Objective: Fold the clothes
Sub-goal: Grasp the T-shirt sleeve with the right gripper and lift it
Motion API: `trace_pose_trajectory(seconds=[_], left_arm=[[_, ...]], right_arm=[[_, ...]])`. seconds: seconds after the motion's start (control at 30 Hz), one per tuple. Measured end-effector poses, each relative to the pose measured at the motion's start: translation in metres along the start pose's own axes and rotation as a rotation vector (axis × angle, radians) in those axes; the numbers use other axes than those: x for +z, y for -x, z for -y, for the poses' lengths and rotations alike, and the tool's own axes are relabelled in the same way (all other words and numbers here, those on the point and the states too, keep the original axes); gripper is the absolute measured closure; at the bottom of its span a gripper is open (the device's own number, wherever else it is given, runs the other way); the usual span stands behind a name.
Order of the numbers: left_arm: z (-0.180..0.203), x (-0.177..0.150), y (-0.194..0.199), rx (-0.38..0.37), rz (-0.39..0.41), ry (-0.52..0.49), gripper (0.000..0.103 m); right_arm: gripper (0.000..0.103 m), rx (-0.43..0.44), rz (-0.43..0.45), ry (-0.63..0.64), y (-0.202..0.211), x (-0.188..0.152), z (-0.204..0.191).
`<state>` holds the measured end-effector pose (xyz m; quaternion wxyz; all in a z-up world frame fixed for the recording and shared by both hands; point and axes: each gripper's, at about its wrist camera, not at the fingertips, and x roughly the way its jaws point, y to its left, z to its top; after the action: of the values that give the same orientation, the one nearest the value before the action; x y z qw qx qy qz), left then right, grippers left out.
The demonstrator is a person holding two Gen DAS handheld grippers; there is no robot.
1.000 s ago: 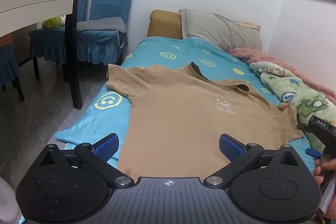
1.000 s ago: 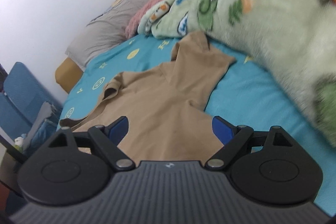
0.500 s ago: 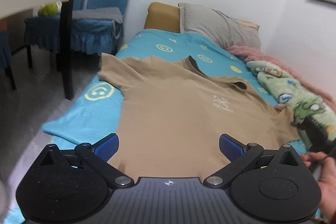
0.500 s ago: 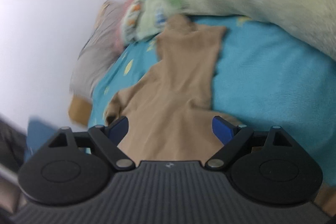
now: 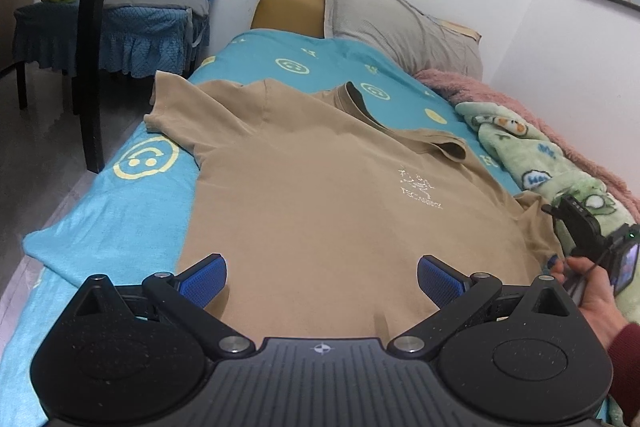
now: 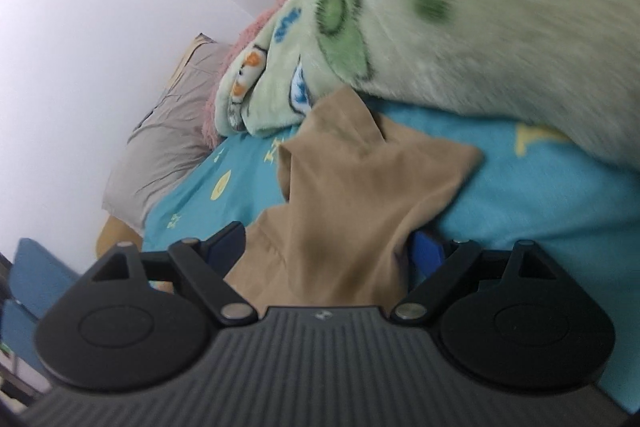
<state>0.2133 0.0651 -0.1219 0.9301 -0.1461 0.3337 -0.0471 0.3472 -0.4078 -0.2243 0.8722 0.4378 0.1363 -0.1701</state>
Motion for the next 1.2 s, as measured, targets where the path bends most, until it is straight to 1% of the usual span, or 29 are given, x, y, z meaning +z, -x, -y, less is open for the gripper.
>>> trace_pose_trajectory(seconds=[0.07,0.17,0.23,0.27,0.3,0.37,0.4,0.43,0.47,0.53,0.6,0.67,0.73,0.83,0.9,1.03,1.17,1.2], left_arm=[[-0.002,-0.001,-0.002,-0.008,-0.007,0.006,0.0],[-0.003,0.0,-0.005,-0.019,-0.012,0.017,0.0],[-0.003,0.0,-0.005,-0.022,-0.01,0.016,0.0],[-0.003,0.0,-0.007,-0.022,-0.011,0.015,0.0],[-0.002,0.0,-0.008,-0.023,-0.011,0.014,0.0],[-0.001,0.0,-0.01,-0.024,-0.011,0.01,0.0],[-0.001,0.0,-0.011,-0.024,-0.01,0.008,0.0],[-0.001,0.0,-0.012,-0.023,-0.009,0.007,0.0],[0.0,0.001,-0.013,-0.024,-0.008,0.008,0.0],[0.0,0.003,-0.014,-0.028,-0.002,0.012,0.0],[0.001,0.006,-0.012,-0.023,0.005,-0.004,0.0],[0.001,0.011,-0.006,0.005,0.025,-0.04,0.0],[-0.001,0.016,0.003,0.035,0.069,-0.056,0.0],[-0.007,0.024,0.016,0.073,0.115,-0.049,0.0],[-0.013,0.028,0.023,0.079,0.131,-0.023,0.0],[-0.027,0.034,0.03,0.092,0.132,0.036,0.0],[-0.041,0.036,0.033,0.101,0.121,0.078,0.0],[-0.043,0.034,0.032,0.103,0.114,0.079,0.0]], right_arm=[[0.014,-0.003,0.026,0.006,-0.009,0.004,-0.001],[0.015,-0.009,0.039,0.048,-0.027,0.013,-0.006],[0.014,-0.024,0.033,0.107,-0.041,0.016,-0.013],[0.019,-0.032,0.029,0.137,-0.048,0.017,-0.017],[0.028,-0.036,0.017,0.173,-0.055,0.018,-0.021],[0.052,-0.055,-0.009,0.241,-0.065,0.02,-0.031],[0.084,-0.074,-0.021,0.271,-0.067,0.021,-0.036],[0.09,-0.093,-0.033,0.301,-0.069,0.021,-0.042],[0.09,-0.113,-0.045,0.332,-0.071,0.022,-0.047],[0.092,-0.085,-0.02,0.378,-0.06,0.024,-0.063],[0.092,-0.054,0.001,0.462,-0.046,0.025,-0.088],[0.093,-0.005,0.025,0.566,-0.029,0.023,-0.122],[0.093,0.056,0.039,0.664,-0.009,0.014,-0.16],[0.093,0.149,0.048,0.778,0.022,-0.005,-0.214],[0.093,0.189,0.022,0.836,0.031,-0.03,-0.245],[0.093,0.21,-0.07,0.961,0.033,-0.1,-0.281],[0.091,0.233,-0.155,1.084,0.024,-0.172,-0.292],[0.091,0.227,-0.178,1.114,0.021,-0.189,-0.292]])
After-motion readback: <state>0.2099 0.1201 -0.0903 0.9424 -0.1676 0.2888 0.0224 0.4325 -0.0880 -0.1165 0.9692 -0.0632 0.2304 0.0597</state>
